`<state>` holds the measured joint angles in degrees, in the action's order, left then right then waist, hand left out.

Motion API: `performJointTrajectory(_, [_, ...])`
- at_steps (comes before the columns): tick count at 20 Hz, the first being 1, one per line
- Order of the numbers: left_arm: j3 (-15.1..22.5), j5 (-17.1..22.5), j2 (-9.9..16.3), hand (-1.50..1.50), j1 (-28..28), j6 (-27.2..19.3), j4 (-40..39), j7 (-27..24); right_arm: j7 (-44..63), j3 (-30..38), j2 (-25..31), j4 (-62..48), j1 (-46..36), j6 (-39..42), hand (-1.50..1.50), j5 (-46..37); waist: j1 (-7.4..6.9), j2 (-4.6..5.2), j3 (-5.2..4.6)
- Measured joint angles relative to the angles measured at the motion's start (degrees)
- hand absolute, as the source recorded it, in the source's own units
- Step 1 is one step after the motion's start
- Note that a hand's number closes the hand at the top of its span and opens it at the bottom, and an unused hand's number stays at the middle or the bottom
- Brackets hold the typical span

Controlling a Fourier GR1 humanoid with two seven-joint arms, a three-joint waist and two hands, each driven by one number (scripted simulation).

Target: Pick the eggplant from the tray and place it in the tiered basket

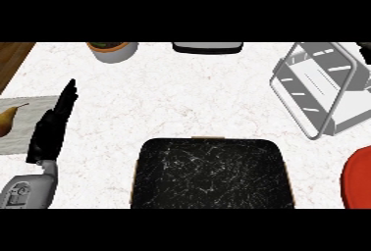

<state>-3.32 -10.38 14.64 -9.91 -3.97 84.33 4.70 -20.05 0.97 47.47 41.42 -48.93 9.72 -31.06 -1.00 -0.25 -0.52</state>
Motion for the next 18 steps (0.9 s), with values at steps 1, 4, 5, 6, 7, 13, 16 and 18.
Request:
performJointTrajectory(1, [-0.1,0.0,-0.1,0.0,-0.1,0.0,-0.4,-0.3,-0.2,0.3,-0.1,-1.7,-0.3,0.9,-1.5,0.2,-0.02,0.03,0.02])
performJointTrajectory(4, [-0.2,0.0,-0.1,0.0,0.1,0.3,-0.6,-0.8,-2.1,1.3,-0.5,-6.5,-0.9,1.5,-1.5,0.1,-0.14,0.08,0.14])
performJointTrajectory(5, [0.0,0.0,-0.2,0.0,0.1,0.4,0.0,-0.3,-3.1,2.0,-0.6,-8.4,-1.2,1.4,-1.5,0.4,-0.32,0.15,0.2])
performJointTrajectory(6, [0.0,-0.1,-0.2,0.0,-0.1,0.3,0.4,0.3,-4.1,2.8,-1.0,-9.7,-1.1,1.2,-1.5,1.0,-0.28,0.17,0.25])
performJointTrajectory(7, [-0.1,-0.2,-0.2,0.0,0.3,0.3,0.4,-0.1,-4.6,3.6,-1.3,-10.7,-1.6,1.4,-1.5,1.6,-0.22,0.18,0.32])
performJointTrajectory(13, [-0.7,-0.1,0.0,0.0,0.7,0.8,0.3,-0.6,-6.3,8.9,-3.0,-14.9,-4.4,0.5,-1.5,5.5,-0.07,0.34,0.49])
performJointTrajectory(16, [-0.9,-0.3,0.1,0.0,-0.1,0.8,-0.2,-0.2,-6.8,11.5,-1.2,-16.8,-6.4,1.0,-1.5,7.2,-0.1,0.52,0.54])
performJointTrajectory(18, [-1.0,-0.3,-0.1,0.0,0.0,1.0,-0.3,-0.2,-6.2,12.9,0.4,-17.8,-7.5,1.6,-1.5,8.0,-0.1,0.55,0.54])
